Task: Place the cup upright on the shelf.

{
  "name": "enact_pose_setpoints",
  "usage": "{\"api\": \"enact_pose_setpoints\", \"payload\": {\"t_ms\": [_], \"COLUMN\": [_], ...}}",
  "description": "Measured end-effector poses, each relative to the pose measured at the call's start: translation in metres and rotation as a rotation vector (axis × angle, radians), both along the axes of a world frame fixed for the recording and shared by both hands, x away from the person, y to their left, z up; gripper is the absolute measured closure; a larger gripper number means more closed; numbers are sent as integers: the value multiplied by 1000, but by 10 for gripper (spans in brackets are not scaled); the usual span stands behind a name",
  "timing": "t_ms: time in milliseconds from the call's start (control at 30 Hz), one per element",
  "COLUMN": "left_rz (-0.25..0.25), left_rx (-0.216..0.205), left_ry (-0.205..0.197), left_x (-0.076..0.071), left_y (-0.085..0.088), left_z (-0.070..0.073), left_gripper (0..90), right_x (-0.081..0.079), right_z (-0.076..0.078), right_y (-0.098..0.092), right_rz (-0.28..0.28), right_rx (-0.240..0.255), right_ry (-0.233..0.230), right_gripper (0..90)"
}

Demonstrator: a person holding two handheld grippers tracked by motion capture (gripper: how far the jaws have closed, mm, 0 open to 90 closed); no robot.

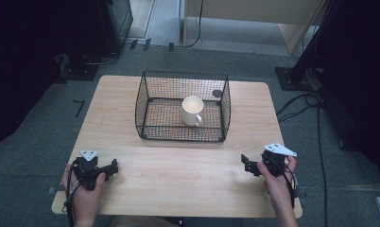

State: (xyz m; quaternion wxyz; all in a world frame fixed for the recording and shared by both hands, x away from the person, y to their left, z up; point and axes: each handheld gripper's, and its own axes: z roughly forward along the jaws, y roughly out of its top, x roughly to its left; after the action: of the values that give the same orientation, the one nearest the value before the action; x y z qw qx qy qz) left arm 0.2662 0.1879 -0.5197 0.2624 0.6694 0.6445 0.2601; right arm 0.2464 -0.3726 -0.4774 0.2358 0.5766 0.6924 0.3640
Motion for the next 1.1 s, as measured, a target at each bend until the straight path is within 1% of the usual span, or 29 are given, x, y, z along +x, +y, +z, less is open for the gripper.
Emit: {"api": "enact_pose_setpoints", "payload": {"t_ms": [33,133,200,333,367,700,733,867,933,1067,1100], "left_rz": [0,-1,0,0,0,0,0,-1,-1,0,0], "left_rx": [0,0,0,-1,0,0,0,0,0,0,0], "left_ry": [0,0,0,0,0,0,0,1,1,0,0], "left_x": [0,0,0,0,0,0,0,0,0,0,0], "left_y": [0,0,0,0,0,0,0,0,0,0,0], "left_z": [0,0,0,0,0,0,0,0,0,0,0], "left_gripper": [0,0,0,0,0,0,0,0,0,0,0], "right_x": [-1,-2,-4,-5,-6,-12,-14,-17,-21,-25,-26], "right_z": [-2,-4,-9,-14,-17,-31,-34,-37,-41,-45,-48], "right_y": [-5,-9,-14,-19,-22,-34,-36,-41,-47,-53,-54], "right_rz": [-10,-26,-44,-61,-71,-107,-120,-133,-153,-166,-173], "right_rx": [1,4,-4,-15,-18,-34,-38,-53,-63,-51,-67], "right_ry": [2,6,9,17,27,53,60,66,75,88,99], "right_gripper": [0,0,0,0,0,0,0,0,0,0,0]}}
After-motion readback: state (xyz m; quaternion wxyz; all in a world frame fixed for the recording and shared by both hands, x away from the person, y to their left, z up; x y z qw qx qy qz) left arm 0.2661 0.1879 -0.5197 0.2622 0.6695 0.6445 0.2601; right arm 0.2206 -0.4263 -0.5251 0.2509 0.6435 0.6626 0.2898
